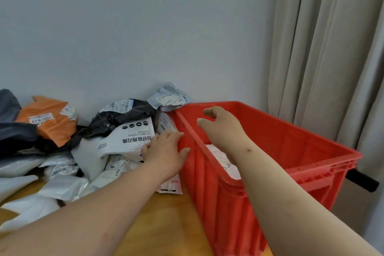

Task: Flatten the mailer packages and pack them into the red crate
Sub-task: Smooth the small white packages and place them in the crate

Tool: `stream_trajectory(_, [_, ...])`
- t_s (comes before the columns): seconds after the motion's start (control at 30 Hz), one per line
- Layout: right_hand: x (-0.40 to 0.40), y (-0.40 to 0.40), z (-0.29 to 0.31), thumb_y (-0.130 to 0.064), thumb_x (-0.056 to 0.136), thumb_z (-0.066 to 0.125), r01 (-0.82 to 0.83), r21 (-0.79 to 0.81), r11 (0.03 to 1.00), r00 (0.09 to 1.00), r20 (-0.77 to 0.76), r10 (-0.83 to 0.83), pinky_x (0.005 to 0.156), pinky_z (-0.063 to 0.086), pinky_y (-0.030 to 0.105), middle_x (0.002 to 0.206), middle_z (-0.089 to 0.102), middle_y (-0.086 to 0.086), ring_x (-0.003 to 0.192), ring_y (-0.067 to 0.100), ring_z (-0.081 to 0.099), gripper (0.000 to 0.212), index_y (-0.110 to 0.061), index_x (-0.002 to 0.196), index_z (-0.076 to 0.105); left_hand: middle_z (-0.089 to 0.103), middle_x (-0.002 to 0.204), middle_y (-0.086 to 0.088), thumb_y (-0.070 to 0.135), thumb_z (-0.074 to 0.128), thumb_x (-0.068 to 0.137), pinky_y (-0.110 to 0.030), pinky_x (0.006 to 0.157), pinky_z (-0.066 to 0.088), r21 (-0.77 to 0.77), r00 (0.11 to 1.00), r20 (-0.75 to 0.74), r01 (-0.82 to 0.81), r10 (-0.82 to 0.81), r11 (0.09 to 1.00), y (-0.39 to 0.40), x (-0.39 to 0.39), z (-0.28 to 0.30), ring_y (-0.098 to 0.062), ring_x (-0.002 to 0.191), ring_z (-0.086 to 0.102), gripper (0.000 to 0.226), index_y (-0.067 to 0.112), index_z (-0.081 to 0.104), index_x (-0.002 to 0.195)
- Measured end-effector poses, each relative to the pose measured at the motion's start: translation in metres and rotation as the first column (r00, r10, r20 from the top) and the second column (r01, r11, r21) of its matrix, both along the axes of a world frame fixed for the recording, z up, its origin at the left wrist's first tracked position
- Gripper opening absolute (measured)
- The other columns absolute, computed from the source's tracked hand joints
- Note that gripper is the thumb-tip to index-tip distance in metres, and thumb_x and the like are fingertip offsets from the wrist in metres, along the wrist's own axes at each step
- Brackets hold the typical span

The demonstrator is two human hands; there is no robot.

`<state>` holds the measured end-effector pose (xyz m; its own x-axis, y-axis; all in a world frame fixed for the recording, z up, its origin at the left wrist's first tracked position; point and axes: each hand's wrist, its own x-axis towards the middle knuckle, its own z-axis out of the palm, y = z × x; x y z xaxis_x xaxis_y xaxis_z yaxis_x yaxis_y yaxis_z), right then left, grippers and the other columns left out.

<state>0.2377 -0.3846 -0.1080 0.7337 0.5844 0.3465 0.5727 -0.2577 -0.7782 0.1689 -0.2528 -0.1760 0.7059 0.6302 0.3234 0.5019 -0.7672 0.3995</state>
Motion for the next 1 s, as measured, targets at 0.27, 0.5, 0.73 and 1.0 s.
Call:
stream_trajectory(0.27, [-0.066, 0.092, -0.063, -0.026, 0.097, 0.056, -0.295, -0.208, 0.932, 0.954, -0.018, 0.299, 0.086, 0.044, 0.022, 0.125, 0.063, -0.002, 0.11, 0.013, 0.058, 0.031, -0.019, 0.126, 0.062, 0.044, 0.145, 0.01, 0.051, 0.053, 0.092, -0.043, 0.105, 0.033, -0.078, 0.969, -0.101, -0.233, 0.225, 0.969, 0.074, -0.088, -0.038, -0.02, 0.135, 0.039, 0.047, 0.042, 0.045, 0.137])
stream_trajectory(0.5, [-0.066, 0.149, -0.106, -0.02, 0.094, 0.057, -0.22, -0.255, 0.942, 0.964, -0.205, 0.169, 0.098, 0.047, 0.03, 0.135, 0.057, 0.003, 0.117, 0.019, 0.056, 0.042, -0.016, 0.135, 0.054, 0.04, 0.148, 0.006, 0.05, 0.052, 0.094, -0.043, 0.104, 0.038, -0.207, 0.935, -0.109, -0.354, 0.338, 0.912, 0.14, -0.141, -0.064, -0.02, 0.131, 0.044, 0.052, 0.037, 0.04, 0.142])
stream_trajectory(0.73, [-0.054, 0.197, -0.114, -0.038, 0.075, 0.061, 0.02, -0.24, 0.97, 0.98, -0.19, -0.067, 0.112, 0.033, 0.044, 0.152, 0.034, 0.009, 0.136, 0.033, 0.037, 0.078, -0.02, 0.147, 0.038, 0.029, 0.157, 0.0, 0.038, 0.058, 0.093, -0.047, 0.11, 0.036, -0.376, 0.951, -0.031, -0.297, 0.309, 0.878, 0.179, -0.142, -0.085, -0.024, 0.14, 0.034, 0.072, 0.028, 0.021, 0.154])
stream_trajectory(1.0, [-0.022, 0.222, -0.123, -0.027, 0.076, 0.074, 0.103, -0.003, 0.995, 0.811, -0.578, -0.086, 0.089, 0.055, 0.051, 0.095, 0.06, 0.0, 0.096, 0.025, 0.065, 0.082, -0.02, 0.145, 0.031, 0.027, 0.159, -0.001, 0.031, 0.059, 0.096, -0.04, 0.111, 0.037, -0.638, 0.975, 0.128, -0.061, 0.184, 0.767, 0.192, -0.132, -0.086, -0.024, 0.142, 0.035, 0.082, 0.039, 0.003, 0.155])
